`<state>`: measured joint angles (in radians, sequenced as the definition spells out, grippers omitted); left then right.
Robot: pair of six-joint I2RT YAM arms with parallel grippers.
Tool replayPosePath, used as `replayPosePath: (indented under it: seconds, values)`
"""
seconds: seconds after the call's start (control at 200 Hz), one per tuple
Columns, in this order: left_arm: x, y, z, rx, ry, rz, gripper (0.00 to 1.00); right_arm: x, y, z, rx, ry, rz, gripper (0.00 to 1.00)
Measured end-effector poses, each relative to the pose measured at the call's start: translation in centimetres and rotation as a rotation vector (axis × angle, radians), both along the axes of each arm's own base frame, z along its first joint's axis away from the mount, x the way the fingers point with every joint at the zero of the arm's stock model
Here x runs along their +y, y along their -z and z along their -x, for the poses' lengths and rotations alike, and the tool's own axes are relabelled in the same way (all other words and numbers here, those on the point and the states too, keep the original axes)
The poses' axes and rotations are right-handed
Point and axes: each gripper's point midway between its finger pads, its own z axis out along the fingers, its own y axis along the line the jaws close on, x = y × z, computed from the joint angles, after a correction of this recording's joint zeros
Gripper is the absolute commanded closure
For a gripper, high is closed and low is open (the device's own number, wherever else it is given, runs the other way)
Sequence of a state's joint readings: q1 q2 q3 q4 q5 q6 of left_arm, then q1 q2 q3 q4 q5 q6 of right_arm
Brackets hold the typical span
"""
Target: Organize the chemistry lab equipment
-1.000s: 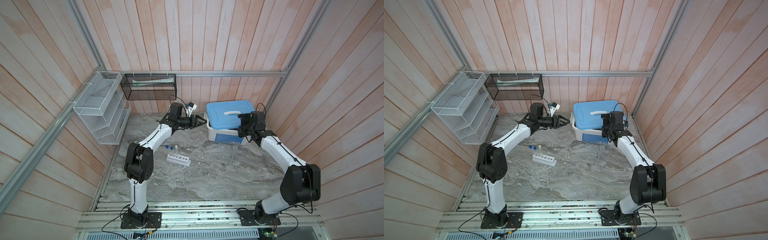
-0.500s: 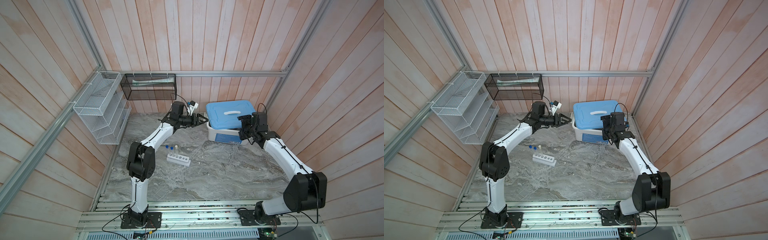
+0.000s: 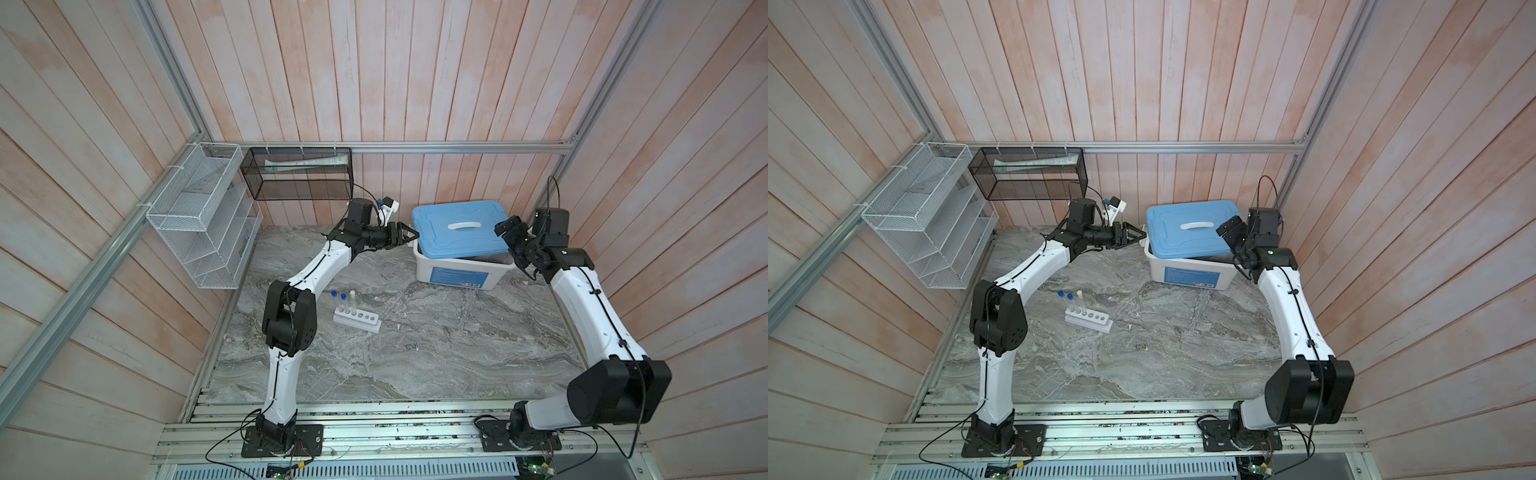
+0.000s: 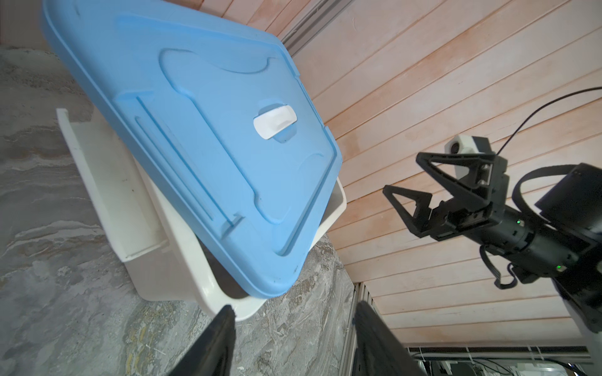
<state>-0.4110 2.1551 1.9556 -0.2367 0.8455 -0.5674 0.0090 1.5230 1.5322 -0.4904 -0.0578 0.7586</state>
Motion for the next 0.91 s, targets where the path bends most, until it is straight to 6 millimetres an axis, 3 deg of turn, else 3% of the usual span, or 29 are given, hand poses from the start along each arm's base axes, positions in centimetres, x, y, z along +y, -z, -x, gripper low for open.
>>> replayPosePath:
  seconds: [0.14, 0.35, 0.485, 0.64, 0.905]
  values:
    - [-0.2, -0.3, -1.1, -0.016, -0.034, -0.013, 0.40, -0.6, -0.7, -3.5, -0.017, -0.118, 0.254, 0.09]
    - [-1.3, -0.2, -2.8, -0.034, -0.070, -0.032, 0.39, -2.2, 3.5, -6.1, 0.075, -0.232, 0.493, 0.14]
    - [-2.4, 1.2, -3.3, -0.014, -0.073, -0.055, 0.40, -4.3, 5.5, -7.9, 0.116, -0.260, 0.550, 0.18]
    - [-3.8, 2.7, -3.0, 0.015, -0.067, -0.081, 0.39, -6.5, 6.3, -9.0, 0.123, -0.272, 0.574, 0.19]
    - [-4.6, 2.8, -2.9, 0.020, -0.057, -0.085, 0.39, -6.3, 7.0, -9.8, 0.102, -0.319, 0.591, 0.23]
